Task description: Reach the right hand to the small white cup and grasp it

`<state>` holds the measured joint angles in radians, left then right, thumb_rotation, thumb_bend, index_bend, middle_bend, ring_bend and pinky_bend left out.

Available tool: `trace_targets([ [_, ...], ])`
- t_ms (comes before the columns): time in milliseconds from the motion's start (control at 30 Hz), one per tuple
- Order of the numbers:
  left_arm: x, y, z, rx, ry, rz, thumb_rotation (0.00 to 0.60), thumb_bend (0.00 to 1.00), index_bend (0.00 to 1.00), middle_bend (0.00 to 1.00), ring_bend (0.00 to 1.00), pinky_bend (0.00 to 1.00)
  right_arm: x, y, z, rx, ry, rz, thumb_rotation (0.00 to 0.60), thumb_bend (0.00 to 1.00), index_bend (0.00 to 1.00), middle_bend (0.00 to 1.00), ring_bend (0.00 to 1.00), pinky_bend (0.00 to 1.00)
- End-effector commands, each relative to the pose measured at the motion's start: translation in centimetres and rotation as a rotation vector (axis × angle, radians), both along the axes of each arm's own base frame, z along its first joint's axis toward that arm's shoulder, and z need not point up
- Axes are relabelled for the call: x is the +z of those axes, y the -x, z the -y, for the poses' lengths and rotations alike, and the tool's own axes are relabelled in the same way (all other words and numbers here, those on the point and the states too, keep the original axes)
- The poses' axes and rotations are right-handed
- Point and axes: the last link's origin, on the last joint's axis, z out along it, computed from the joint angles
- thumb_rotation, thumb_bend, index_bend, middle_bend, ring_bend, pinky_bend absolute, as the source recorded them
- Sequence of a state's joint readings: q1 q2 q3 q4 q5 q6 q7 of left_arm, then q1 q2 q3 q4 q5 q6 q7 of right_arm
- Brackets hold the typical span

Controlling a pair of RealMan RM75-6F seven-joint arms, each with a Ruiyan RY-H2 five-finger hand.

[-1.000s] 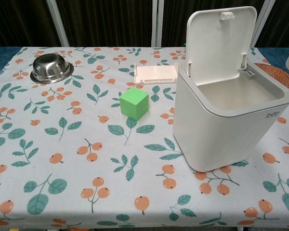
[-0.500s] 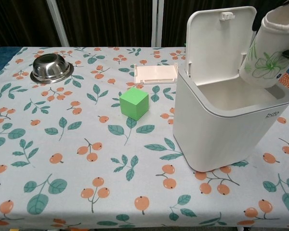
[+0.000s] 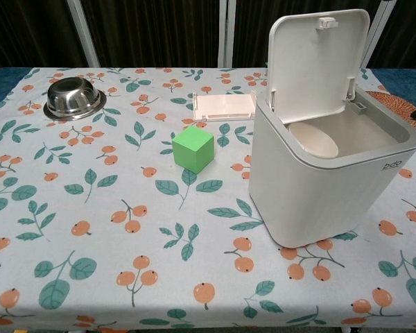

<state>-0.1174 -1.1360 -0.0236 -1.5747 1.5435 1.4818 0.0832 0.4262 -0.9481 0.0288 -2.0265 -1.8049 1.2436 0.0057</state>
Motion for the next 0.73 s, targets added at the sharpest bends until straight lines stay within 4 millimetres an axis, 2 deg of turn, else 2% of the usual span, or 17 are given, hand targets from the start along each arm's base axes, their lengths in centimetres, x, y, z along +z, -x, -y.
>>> trace_targets([
  [33,0.0,0.0,0.1,-0.001,-0.003,0.001,0.600,0.03,0.17,0.16,0.09,0.19,1.0,0.6,-0.4,-0.004,0.042,-0.003,0.600,0.05,0.00,0.05,0.00,0.10],
  [100,0.1,0.0,0.1,-0.002,-0.006,0.002,0.600,0.03,0.17,0.16,0.09,0.19,2.2,1.7,-0.8,-0.018,0.119,-0.024,0.600,0.05,0.00,0.05,0.00,0.08],
  [267,0.3,-0.2,0.1,-0.013,-0.016,0.002,0.600,0.03,0.17,0.16,0.09,0.19,4.7,7.1,-2.1,-0.161,0.379,-0.181,0.600,0.05,0.00,0.00,0.00,0.01],
  [467,0.6,-0.6,0.0,-0.024,-0.032,-0.002,0.600,0.03,0.17,0.16,0.09,0.19,6.0,14.2,-3.4,-0.382,0.520,-0.266,0.600,0.06,0.00,0.00,0.00,0.00],
  [567,0.7,-0.8,0.0,-0.027,-0.039,-0.002,0.600,0.03,0.17,0.16,0.09,0.19,6.3,16.9,-3.9,-0.492,0.549,-0.311,0.600,0.06,0.00,0.00,0.00,0.00],
  [733,0.8,-1.1,-0.2,-0.032,-0.037,-0.010,0.600,0.03,0.17,0.16,0.09,0.19,6.1,19.4,-4.1,-0.585,0.537,-0.324,0.600,0.07,0.00,0.00,0.00,0.00],
])
